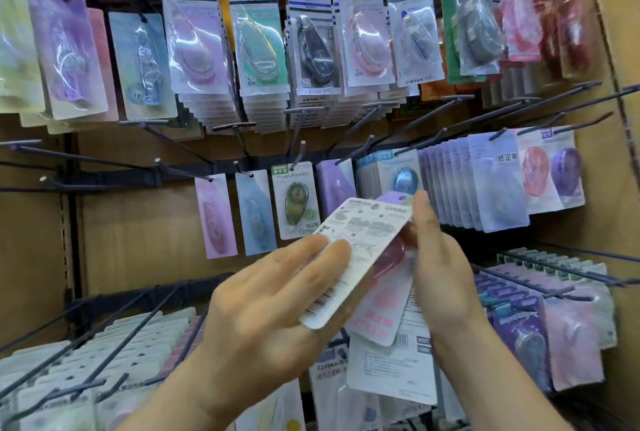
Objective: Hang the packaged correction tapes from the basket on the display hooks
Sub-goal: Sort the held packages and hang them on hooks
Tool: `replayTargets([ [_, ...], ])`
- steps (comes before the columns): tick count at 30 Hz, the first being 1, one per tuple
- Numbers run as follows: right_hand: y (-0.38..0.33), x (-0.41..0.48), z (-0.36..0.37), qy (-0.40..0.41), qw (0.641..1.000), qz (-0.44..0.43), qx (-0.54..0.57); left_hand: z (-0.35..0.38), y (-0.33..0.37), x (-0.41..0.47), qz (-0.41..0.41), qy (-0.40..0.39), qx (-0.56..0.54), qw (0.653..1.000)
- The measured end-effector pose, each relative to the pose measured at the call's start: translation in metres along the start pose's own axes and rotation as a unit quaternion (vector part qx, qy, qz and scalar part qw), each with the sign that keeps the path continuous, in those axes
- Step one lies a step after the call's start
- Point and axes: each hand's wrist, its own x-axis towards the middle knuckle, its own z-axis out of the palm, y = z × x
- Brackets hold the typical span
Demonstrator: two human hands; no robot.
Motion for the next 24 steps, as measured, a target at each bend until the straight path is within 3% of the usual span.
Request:
replayTargets([
  [8, 0.011, 0.01, -0.003, 0.006, 0.997, 0.069, 0.026, 0.0, -0.005, -0.009, 0.044, -0.068, -0.045, 0.996],
  [10, 0.017, 0.013, -0.006, 0.018, 0.998, 0.05, -0.03, 0.0, -0.01, -0.012, 0.002, -0.101, -0.066, 0.993],
  [12, 0.019, 0.015, -0.008, 0.027, 0.998, 0.018, -0.06, -0.004, -0.016, -0.012, -0.127, -0.092, -0.119, 0.98],
  [14, 0.015, 0.016, -0.011, 0.036, 0.996, -0.001, -0.082, -0.013, -0.018, -0.007, -0.311, -0.012, -0.169, 0.935],
  [17, 0.01, 0.017, -0.016, 0.045, 0.992, -0.031, -0.113, -0.018, -0.026, -0.001, -0.512, 0.078, -0.234, 0.823],
  [19, 0.011, 0.016, -0.017, 0.035, 0.993, -0.039, -0.103, -0.018, -0.032, -0.002, -0.564, 0.082, -0.296, 0.766],
  [24, 0.009, 0.015, -0.017, -0.013, 0.994, -0.053, -0.09, -0.017, -0.031, -0.007, -0.632, -0.007, -0.363, 0.684],
])
